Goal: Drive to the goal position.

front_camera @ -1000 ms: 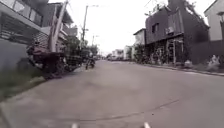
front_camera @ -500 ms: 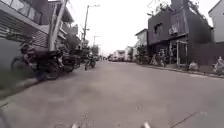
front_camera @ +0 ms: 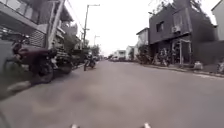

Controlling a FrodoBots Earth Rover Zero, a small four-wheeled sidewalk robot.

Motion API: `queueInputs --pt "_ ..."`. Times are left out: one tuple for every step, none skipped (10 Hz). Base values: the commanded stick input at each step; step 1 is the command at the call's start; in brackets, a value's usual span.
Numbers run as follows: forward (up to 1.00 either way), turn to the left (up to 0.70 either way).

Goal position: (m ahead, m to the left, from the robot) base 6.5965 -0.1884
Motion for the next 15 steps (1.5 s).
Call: queueInputs --pt "0.7 0.0" --pt "0.7 0.0" --pt "0.7 0.0" --pt "0.7 0.0" --pt "0.7 0.0" --pt "0.7 0.0" --pt "0.7 0.0" --pt "0.7 0.0" --pt "0.7 0.0" --pt "0.7 0.0" --pt "0.7 0.05" --pt "0.7 0.08" --pt "0.7 0.0" --pt "0.7 0.0" --pt "0.7 0.0"
